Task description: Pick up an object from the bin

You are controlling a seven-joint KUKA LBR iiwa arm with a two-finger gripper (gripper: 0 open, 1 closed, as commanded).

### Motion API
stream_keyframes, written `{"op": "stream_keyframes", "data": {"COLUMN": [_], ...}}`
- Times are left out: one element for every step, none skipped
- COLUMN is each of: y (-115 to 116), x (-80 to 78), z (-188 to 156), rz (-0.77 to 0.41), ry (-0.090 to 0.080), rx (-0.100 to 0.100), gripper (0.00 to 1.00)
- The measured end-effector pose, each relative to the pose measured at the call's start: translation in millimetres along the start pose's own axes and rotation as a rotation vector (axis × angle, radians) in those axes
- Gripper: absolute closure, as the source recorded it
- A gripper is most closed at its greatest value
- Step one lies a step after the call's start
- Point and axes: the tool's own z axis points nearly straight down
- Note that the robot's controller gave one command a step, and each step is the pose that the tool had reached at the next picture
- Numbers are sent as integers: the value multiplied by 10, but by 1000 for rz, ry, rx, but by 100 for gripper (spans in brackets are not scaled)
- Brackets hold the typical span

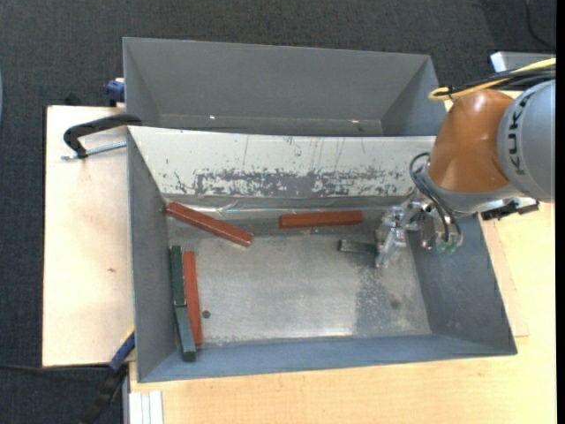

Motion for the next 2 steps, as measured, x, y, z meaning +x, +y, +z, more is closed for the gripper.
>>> {"op": "stream_keyframes", "data": {"y": [-86,-86], "x": [-157,-157], "z": [-819,-819], "rz": [61,61], "ry": [-7,-7], "rx": [1,1], "gripper": [100,100]}}
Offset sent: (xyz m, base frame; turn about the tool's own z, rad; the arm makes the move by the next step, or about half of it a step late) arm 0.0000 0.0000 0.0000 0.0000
